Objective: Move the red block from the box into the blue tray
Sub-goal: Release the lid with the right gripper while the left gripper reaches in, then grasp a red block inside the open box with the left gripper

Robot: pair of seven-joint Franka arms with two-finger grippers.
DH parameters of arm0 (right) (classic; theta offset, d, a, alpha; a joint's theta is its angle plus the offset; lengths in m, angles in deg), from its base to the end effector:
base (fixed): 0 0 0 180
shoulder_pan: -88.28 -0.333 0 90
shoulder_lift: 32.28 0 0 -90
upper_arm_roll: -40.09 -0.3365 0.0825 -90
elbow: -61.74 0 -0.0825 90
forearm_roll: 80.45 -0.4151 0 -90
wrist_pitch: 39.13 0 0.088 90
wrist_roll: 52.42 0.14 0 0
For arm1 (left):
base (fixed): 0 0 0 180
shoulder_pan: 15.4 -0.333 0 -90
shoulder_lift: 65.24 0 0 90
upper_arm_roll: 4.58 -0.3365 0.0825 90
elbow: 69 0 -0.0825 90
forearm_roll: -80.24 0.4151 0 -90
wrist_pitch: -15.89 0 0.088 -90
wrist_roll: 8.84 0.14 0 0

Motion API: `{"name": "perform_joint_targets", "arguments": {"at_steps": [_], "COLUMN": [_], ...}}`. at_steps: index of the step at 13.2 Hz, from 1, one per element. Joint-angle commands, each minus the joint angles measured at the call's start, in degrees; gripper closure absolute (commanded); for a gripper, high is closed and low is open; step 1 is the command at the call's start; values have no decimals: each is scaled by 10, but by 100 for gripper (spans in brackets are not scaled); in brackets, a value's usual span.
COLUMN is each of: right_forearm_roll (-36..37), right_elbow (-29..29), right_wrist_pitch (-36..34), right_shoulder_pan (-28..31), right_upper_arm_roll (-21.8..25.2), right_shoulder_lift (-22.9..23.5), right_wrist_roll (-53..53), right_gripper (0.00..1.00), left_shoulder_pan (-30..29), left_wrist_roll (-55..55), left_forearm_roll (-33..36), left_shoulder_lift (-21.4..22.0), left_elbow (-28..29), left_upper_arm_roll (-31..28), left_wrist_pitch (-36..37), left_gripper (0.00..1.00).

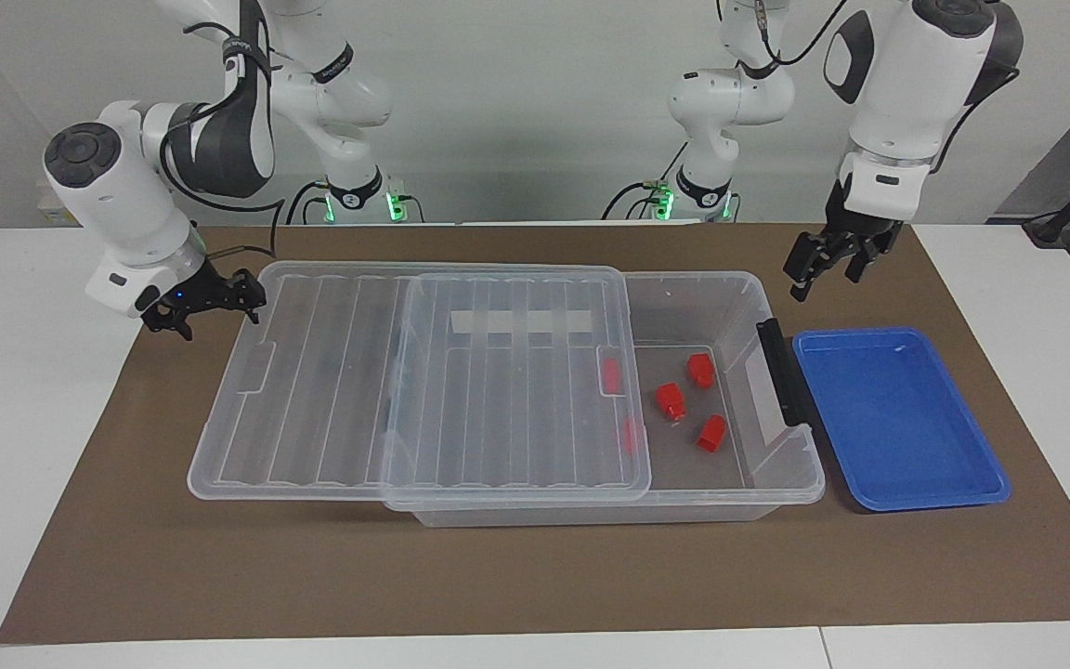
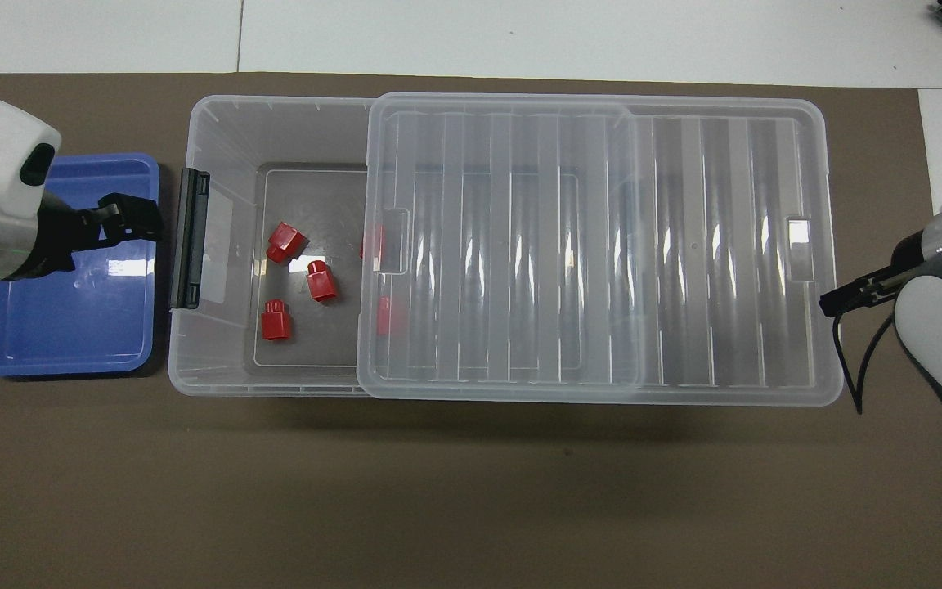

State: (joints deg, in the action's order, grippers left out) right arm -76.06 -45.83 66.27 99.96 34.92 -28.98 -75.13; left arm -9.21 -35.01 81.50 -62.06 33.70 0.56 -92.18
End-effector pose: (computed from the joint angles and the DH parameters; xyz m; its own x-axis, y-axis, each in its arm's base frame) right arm 0.5885 -0.0764 0.4460 0.9475 0.2986 -0.1139 0.3032 -0.9526 0.0243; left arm 0.5833 -0.1156 0.5608 0.9571 0.2511 0.1449 0.2477 -0.9680 0.0415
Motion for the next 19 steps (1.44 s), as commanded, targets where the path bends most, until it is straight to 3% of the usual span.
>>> {"name": "perform_joint_targets", "arguments": {"at_steps": [1, 3, 6, 11, 13, 17, 19], "right_forearm_roll": [11, 11, 10, -2, -4, -24, -24], "right_elbow": [-15, -11, -9, -11, -2, 68, 112], "right_wrist_pitch": [1, -4, -22, -56, -54, -60, -77], "right_shoulder_pan": [16, 15, 8, -42, -70, -90, -90], "right_upper_arm_roll": [-5, -5, -7, -9, -9, -9, -9], "right_shoulder_lift": [-15, -15, -36, -72, -80, -67, -55], "right_wrist_roll": [-24, -19, 17, 193, 273, 361, 368], "right_gripper": [0, 0, 0, 0, 0, 0, 0], "left_shoulder_pan": [52, 90, 88, 86, 100, 106, 117], "left_wrist_roll": [-47, -62, -61, -99, -105, -105, -105], "left_forearm_roll": [-10, -10, -10, -10, -10, -5, 12], "left_shoulder_lift": [-34, -51, -49, -47, -69, -64, -85], "left_elbow": [13, 38, 44, 81, 97, 161, 161], "left_upper_arm_roll": [-7, -8, -8, -8, -8, -8, -8], "left_wrist_pitch": [-50, -94, -103, -148, -169, -228, -236], "left_gripper": [0, 0, 0, 0, 0, 0, 0]}}
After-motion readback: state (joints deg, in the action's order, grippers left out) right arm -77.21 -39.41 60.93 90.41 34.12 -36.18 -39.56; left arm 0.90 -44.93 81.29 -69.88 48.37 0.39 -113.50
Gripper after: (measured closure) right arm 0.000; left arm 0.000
